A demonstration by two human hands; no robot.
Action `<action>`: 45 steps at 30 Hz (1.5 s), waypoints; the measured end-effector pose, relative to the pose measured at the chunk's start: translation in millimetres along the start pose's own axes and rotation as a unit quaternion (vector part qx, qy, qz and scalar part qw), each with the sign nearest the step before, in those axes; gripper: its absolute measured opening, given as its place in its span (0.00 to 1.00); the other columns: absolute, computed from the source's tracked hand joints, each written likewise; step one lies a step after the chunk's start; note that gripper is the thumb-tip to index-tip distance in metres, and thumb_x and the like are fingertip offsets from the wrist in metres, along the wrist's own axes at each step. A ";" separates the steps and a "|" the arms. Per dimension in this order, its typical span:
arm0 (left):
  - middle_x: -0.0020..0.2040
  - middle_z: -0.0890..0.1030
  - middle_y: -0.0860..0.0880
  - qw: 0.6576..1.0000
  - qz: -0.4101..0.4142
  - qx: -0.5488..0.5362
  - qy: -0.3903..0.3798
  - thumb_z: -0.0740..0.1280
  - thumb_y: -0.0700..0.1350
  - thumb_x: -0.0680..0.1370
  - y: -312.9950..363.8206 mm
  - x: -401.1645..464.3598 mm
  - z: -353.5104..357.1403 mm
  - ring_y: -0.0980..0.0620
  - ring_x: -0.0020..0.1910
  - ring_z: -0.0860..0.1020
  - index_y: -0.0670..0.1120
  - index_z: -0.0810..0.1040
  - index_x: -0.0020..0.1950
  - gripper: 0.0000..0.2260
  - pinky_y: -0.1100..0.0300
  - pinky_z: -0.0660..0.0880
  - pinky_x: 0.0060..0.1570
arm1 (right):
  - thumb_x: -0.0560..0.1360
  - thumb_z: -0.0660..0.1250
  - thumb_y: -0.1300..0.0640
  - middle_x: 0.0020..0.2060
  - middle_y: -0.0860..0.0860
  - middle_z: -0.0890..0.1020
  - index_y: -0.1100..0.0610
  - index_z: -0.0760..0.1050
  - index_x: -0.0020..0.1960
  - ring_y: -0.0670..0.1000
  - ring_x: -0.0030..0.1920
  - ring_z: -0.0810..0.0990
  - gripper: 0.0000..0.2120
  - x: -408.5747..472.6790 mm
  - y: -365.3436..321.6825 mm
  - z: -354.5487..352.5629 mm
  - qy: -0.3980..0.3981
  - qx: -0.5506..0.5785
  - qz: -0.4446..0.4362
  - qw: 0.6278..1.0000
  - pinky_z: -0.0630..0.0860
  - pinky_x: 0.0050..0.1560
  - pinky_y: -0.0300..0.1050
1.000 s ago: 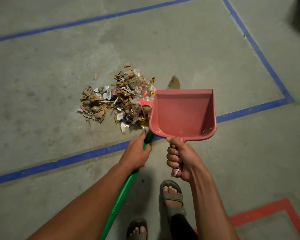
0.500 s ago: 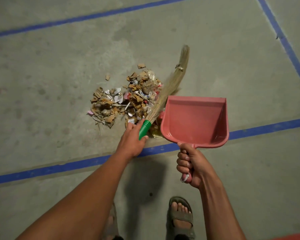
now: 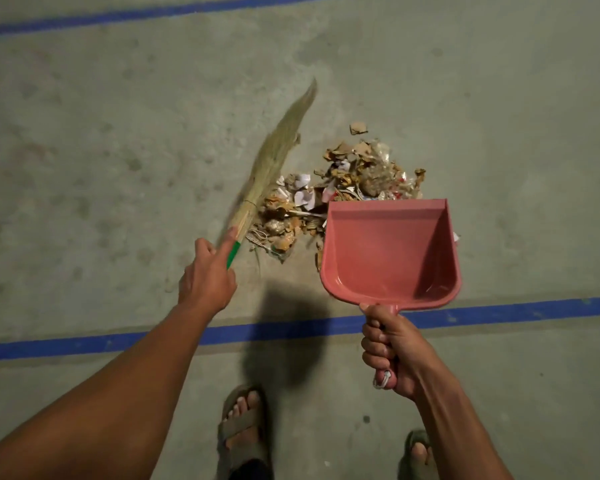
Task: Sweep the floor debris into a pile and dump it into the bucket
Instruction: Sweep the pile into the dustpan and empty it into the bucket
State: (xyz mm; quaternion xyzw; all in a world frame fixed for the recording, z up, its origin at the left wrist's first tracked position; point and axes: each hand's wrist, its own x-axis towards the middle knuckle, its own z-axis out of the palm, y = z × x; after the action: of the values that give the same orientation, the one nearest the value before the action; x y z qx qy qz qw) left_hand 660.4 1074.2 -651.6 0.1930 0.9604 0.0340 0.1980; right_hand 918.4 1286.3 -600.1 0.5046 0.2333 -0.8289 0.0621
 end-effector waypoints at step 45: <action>0.65 0.71 0.49 0.995 0.075 -0.034 -0.058 0.66 0.49 0.83 -24.8 -28.8 42.3 0.46 0.49 0.77 0.62 0.51 0.83 0.34 0.49 0.76 0.43 | 0.82 0.64 0.60 0.27 0.48 0.57 0.52 0.64 0.35 0.44 0.22 0.53 0.18 -10.6 47.3 43.8 0.039 0.005 -0.002 0.999 0.51 0.21 0.37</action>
State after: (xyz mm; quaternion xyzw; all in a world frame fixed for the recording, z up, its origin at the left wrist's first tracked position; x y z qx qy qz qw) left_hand 692.6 1039.7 -683.5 0.2590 0.9286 0.0703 0.2563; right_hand 904.1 1223.5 -589.6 0.5364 0.2322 -0.8100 0.0488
